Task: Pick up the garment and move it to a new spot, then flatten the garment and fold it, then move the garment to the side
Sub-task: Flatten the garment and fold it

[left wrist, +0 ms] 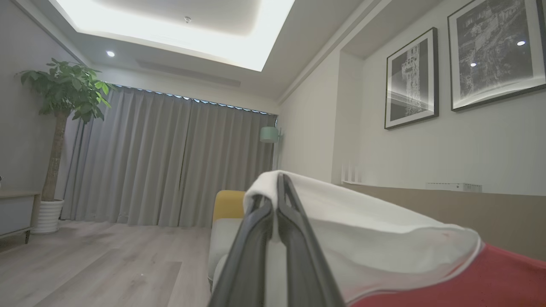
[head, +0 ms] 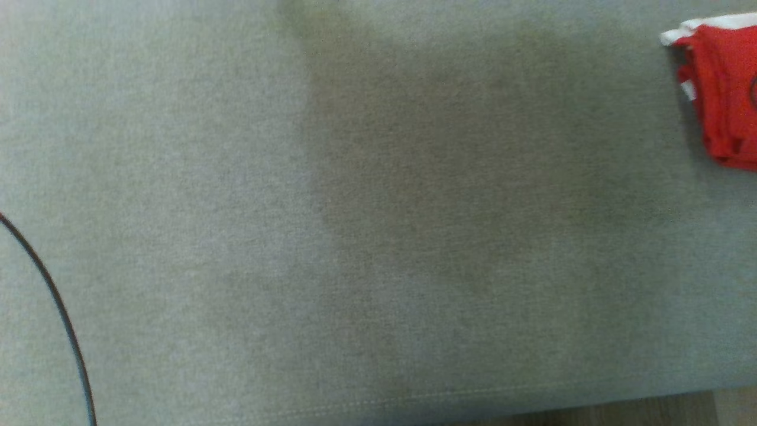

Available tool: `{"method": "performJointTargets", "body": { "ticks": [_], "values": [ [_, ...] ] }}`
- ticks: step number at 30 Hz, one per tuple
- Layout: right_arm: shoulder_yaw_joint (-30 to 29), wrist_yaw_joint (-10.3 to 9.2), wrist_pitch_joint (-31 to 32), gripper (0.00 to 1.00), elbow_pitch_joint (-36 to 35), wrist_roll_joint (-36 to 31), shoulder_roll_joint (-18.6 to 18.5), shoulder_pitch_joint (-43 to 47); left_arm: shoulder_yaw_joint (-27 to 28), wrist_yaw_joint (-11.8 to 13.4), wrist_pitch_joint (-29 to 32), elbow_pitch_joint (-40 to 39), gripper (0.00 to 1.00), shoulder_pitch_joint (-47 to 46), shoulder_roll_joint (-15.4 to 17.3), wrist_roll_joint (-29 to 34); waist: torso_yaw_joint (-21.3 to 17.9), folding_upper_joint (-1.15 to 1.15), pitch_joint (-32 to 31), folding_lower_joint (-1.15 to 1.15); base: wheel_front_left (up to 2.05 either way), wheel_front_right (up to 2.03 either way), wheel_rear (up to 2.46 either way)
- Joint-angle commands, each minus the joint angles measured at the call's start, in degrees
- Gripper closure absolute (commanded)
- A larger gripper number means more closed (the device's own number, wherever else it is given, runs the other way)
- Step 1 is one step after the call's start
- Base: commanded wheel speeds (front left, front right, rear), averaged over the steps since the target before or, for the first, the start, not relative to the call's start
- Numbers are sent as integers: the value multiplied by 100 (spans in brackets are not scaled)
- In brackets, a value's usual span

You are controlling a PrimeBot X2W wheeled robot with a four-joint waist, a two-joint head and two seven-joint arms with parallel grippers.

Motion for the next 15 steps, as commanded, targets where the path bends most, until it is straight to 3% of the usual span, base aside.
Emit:
{"method": "performJointTargets", "body": {
  "ticks": [1, 7, 15],
  "values": [
    [-71, -5, -216, 100, 160, -63, 70, -391, 66, -3, -215, 170, 100, -448, 289, 56, 113, 0, 206, -3, 0, 0, 0],
    [13, -5, -514, 100, 1122, 12, 198, -556, -337, -36, -575, 987, 100, -499, 104, -127, 236, 0, 229, -3, 0, 0, 0],
    [516, -5, -545, 100, 1613, 583, 175, 613, -1084, -39, -659, 668, 100, 1236, 156, -819, 374, 0, 41, -3, 0, 0, 0]
  ]
}}
